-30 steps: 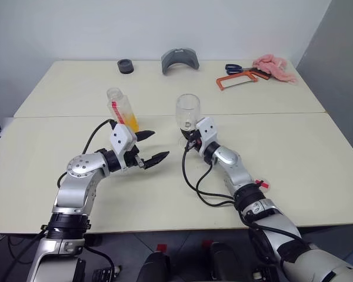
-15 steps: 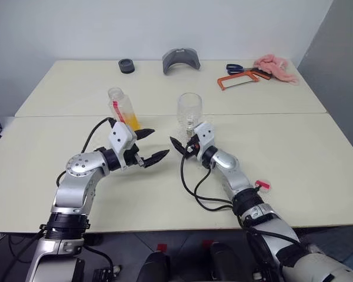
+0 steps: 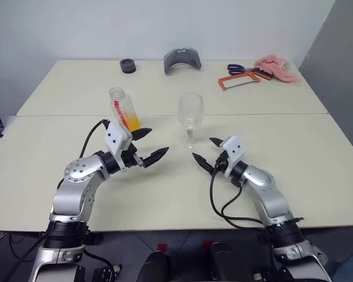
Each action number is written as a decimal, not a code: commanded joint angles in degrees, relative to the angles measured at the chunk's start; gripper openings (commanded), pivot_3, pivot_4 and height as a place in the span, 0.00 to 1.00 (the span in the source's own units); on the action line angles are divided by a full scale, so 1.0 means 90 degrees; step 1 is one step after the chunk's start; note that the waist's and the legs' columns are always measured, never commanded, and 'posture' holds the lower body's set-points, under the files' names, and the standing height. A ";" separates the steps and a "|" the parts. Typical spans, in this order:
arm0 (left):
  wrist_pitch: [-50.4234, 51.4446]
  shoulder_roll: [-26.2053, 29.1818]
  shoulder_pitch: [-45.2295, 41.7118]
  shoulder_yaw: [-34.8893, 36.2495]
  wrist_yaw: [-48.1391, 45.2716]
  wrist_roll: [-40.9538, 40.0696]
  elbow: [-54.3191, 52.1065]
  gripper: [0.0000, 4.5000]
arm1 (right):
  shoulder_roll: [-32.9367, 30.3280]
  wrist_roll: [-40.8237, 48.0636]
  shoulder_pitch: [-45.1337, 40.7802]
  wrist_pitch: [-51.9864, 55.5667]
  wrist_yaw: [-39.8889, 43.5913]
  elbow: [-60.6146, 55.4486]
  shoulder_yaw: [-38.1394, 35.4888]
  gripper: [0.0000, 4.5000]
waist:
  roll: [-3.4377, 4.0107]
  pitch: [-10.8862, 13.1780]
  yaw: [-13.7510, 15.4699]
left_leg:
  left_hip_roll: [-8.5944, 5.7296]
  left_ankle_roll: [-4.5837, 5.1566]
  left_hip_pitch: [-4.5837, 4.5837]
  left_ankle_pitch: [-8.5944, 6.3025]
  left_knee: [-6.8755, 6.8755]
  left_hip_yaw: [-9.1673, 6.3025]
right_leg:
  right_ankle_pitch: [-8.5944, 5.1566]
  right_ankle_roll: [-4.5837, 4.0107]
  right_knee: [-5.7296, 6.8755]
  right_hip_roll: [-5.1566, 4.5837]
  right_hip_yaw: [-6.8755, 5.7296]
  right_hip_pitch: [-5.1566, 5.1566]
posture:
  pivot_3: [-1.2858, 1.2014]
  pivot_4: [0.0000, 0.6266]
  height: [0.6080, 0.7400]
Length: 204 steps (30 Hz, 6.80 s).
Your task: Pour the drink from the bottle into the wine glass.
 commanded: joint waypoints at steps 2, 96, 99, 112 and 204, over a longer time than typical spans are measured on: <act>0.0190 0.0007 0.0436 0.0351 0.0352 -0.0203 -0.0668 1.00 | -0.0551 0.0287 0.0435 0.0717 0.0172 -0.1688 -0.0049 1.00 | 0.0000 0.0000 0.0008 | -0.0001 0.0000 0.0000 0.0000 -0.0001 0.0001 | 0.0000 0.0000 -0.0003 -0.0002 0.0001 0.0001 | 0.52 0.24 1.00; -0.2527 -0.0889 -0.3900 -0.0170 0.1701 0.1895 0.5067 0.40 | -0.1476 0.2205 -0.0543 0.2827 -0.0629 -0.3920 -0.0822 1.00 | -0.0009 0.0000 0.0300 | -0.0020 -0.0027 -0.0052 0.0015 0.0020 -0.0036 | 0.0002 0.0002 -0.0043 -0.0001 -0.0040 -0.0001 | 0.52 0.24 1.00; -0.2979 -0.0943 -0.4197 -0.0471 0.1715 0.2220 0.5125 0.40 | -0.1530 0.1980 -0.0429 0.2470 -0.0637 -0.3845 -0.0951 1.00 | -0.0011 0.0002 0.0297 | -0.0021 -0.0027 -0.0052 0.0015 0.0018 -0.0034 | 0.0002 0.0002 -0.0045 -0.0001 -0.0038 -0.0002 | 0.52 0.24 1.00; -0.5367 -0.1021 -0.5429 -0.1615 0.2251 0.3805 0.6606 0.39 | -0.1369 0.1676 -0.0144 0.1883 -0.0843 -0.3246 -0.1097 1.00 | -0.0012 0.0003 0.0273 | -0.0021 -0.0023 -0.0049 0.0013 0.0015 0.0005 | 0.0002 0.0002 -0.0043 0.0007 -0.0031 -0.0006 | 0.52 0.24 1.00; -0.6836 -0.0087 -0.7213 -0.3974 0.6637 0.7681 0.8423 0.39 | -0.0900 0.1425 0.0343 0.1126 -0.0858 -0.3151 -0.0864 1.00 | -0.0014 0.0003 0.0276 | -0.0097 -0.0024 -0.0050 0.0016 0.0022 -0.0002 | 0.0001 0.0004 -0.0011 -0.0023 -0.0026 -0.0012 | 0.52 0.24 1.00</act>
